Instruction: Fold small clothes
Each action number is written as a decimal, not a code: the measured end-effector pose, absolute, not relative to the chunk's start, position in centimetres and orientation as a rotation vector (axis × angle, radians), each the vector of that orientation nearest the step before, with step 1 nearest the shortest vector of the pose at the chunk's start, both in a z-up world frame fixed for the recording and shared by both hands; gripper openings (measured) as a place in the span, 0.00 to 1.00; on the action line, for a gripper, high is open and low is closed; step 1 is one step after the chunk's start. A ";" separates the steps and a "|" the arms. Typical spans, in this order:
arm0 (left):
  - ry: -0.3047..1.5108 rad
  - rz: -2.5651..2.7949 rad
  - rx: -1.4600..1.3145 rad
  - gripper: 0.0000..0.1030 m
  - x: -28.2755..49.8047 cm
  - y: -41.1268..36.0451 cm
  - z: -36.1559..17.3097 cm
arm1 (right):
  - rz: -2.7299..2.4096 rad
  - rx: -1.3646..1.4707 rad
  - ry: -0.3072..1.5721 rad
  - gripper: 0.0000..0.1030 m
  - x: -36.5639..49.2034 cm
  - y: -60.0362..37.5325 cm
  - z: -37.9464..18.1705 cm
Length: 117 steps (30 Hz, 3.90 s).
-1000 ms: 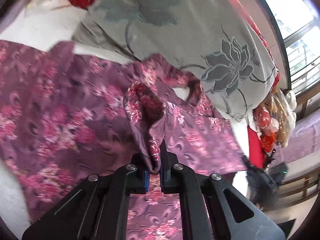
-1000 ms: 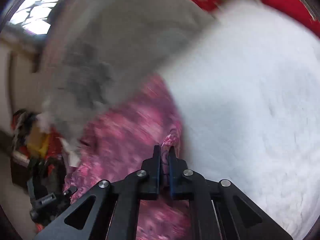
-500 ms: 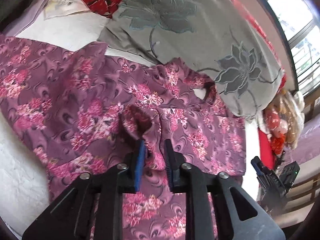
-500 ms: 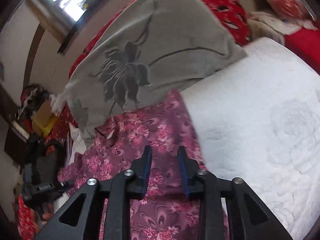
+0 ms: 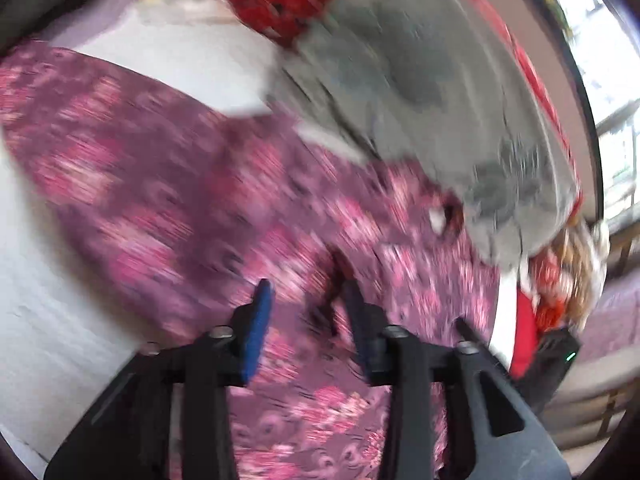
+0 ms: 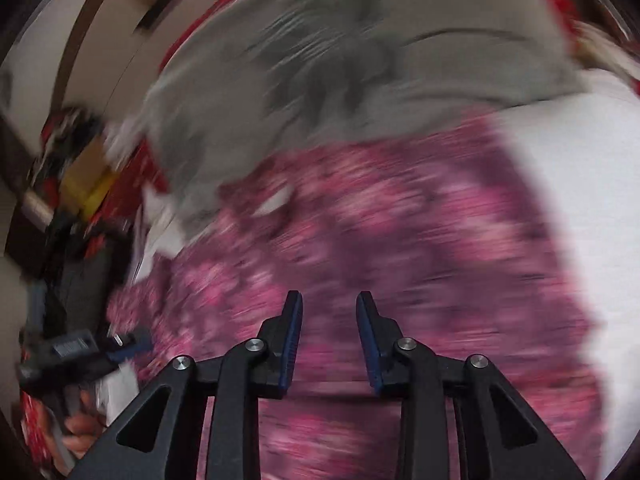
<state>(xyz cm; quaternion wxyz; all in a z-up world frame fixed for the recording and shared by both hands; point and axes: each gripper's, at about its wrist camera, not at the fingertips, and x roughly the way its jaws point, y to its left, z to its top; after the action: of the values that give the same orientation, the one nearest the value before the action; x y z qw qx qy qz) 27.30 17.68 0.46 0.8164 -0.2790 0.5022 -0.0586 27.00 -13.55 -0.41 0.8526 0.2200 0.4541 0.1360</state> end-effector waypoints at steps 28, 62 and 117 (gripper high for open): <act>0.989 0.364 -0.829 0.04 34.2 42.4 -6.2 | 0.546 0.265 0.880 0.36 27.2 1.7 -3.0; 0.923 -0.176 -0.605 0.04 29.5 10.8 6.5 | 0.255 0.276 0.891 0.38 24.2 -14.9 -3.0; 1.134 -0.123 -0.687 0.51 21.3 13.2 -5.5 | 0.167 0.611 0.848 0.12 24.2 -22.4 0.9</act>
<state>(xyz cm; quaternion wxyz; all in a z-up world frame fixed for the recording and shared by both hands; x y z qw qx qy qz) 21.25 13.21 -5.51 0.7865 -0.3186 0.5260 -0.0572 24.23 -22.42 0.86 0.8632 0.2912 0.4047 0.0796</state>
